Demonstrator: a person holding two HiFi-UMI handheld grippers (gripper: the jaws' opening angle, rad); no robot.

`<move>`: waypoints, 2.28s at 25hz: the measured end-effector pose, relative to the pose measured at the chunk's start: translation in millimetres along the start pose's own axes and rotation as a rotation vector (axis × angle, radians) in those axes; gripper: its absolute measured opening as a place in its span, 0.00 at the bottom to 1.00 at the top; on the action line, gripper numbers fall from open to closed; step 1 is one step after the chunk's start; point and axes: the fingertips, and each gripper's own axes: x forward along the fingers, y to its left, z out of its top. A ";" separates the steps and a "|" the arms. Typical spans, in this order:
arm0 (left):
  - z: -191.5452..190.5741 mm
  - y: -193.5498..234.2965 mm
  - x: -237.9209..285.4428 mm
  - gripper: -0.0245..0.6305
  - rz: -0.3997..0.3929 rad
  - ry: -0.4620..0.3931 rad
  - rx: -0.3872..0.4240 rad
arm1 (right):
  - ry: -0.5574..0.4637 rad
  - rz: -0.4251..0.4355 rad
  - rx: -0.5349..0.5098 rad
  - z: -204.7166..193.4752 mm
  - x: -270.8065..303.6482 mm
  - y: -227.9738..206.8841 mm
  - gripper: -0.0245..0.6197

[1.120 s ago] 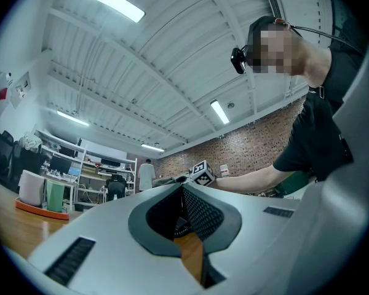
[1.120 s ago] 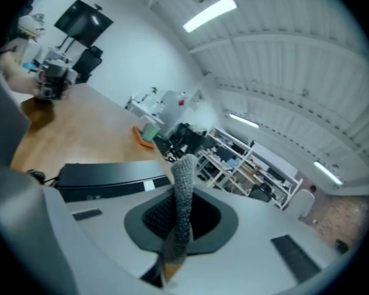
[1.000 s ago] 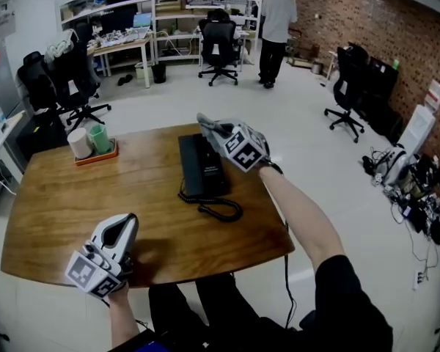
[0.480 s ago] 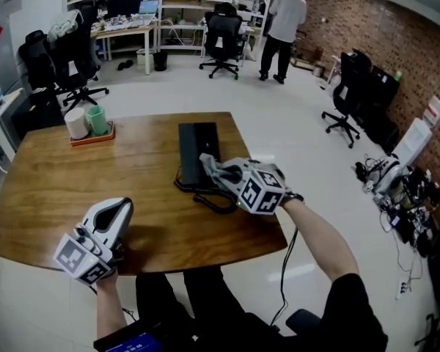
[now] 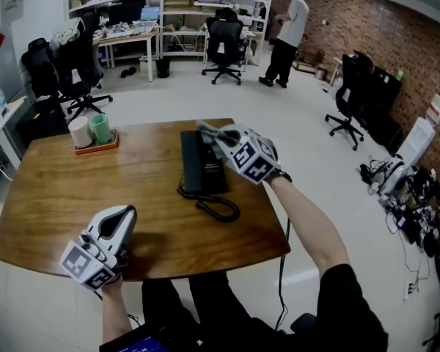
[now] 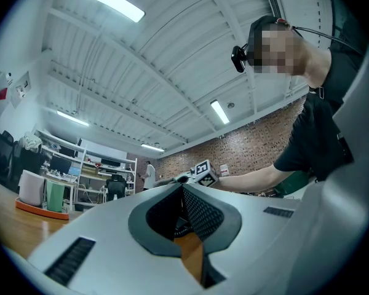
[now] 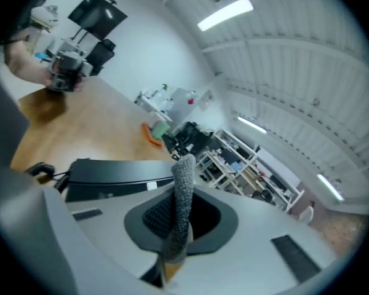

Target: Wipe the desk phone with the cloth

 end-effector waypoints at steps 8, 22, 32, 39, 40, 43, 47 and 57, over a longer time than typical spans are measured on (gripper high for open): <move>9.7 -3.0 4.0 0.04 0.005 -0.017 0.021 | 0.108 -0.010 0.021 -32.1 24.0 5.3 0.08; -5.7 4.9 4.0 0.03 -0.006 0.019 -0.003 | -0.020 0.325 -0.108 -4.9 -130.5 148.0 0.08; 58.3 -67.2 -10.7 0.03 -0.065 -0.198 -0.110 | -0.439 -0.034 0.454 63.0 -291.9 96.8 0.08; 88.0 -176.8 -29.3 0.04 -0.151 -0.219 -0.105 | -0.556 -0.072 0.431 95.5 -376.0 123.2 0.08; 93.4 -193.4 -31.0 0.04 -0.164 -0.220 -0.102 | -0.570 -0.076 0.425 100.0 -387.8 126.9 0.08; 110.3 -237.4 -41.5 0.03 -0.174 -0.231 -0.098 | -0.601 -0.079 0.390 113.6 -424.3 139.4 0.08; 128.9 -283.6 -65.5 0.03 -0.154 -0.254 -0.086 | -0.624 -0.079 0.340 128.4 -471.6 161.9 0.08; 161.3 -385.4 -110.4 0.03 -0.119 -0.279 -0.005 | -0.670 -0.065 0.292 146.9 -568.1 209.5 0.08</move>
